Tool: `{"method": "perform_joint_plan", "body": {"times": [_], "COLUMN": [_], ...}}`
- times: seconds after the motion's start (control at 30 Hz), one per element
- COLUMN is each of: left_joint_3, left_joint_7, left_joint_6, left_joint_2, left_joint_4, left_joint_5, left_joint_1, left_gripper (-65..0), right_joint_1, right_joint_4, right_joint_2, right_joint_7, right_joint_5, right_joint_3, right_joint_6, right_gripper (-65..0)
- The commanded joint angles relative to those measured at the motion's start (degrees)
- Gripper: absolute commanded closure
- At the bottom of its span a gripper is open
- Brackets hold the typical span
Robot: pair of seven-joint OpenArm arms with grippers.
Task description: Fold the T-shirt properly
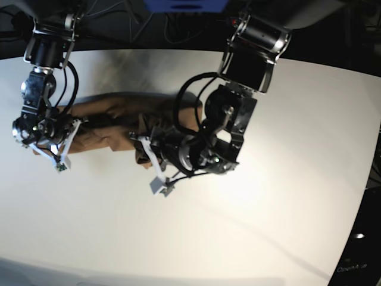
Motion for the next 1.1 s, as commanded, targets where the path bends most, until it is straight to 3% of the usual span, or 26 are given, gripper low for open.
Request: {"method": "perform_joint_plan", "body": {"times": [0.0,0.2,0.27,0.33,0.53,0.77,1.07], "left_joint_3": [0.0,0.2,0.0,0.2,0.3,-0.1,-0.7], "left_joint_7": [-0.7,-0.6,-0.1,0.0,-0.6,-0.5,-0.6], "left_joint_6": [-0.3,-0.3,-0.7,-0.8,-0.9,-0.6,-0.5], "left_joint_2": [0.7,0.7,0.7,0.7,0.7,-0.2,-10.1], "left_joint_4": [0.7,0.7,0.7,0.7,2.1,9.0,10.2], "left_joint_5": [-1.1,-1.2,-1.4,-4.1,-12.9,-15.3,-18.3], "left_joint_1": [-1.4,-1.4,-1.4,-1.4,-1.8,-1.3,2.8], "left_gripper": [-2.4,-2.9,-7.0,-18.5,-64.1,-65.0,-65.0], "right_joint_1": [-0.2,-0.3,-0.3,-0.3,-0.4,-0.4,-0.4], "right_joint_4": [-0.5,-0.5,-0.5,-0.5,-0.5,-0.5,-0.5], "right_joint_2": [-0.4,-0.4,-0.4,-0.4,-0.4,-0.4,-0.2], "right_joint_7": [-1.6,-1.6,-1.6,-1.6,-1.6,-1.5,-1.5], "right_joint_5": [0.8,0.8,0.8,0.8,0.8,0.8,0.8], "right_joint_3": [-0.5,-0.5,-0.5,-0.5,-1.7,-1.7,-1.6], "right_joint_6": [1.0,1.0,1.0,1.0,1.0,1.0,1.0], "right_gripper": [-0.7,-0.7,-0.7,-0.7,-0.7,-0.7,-0.7]}}
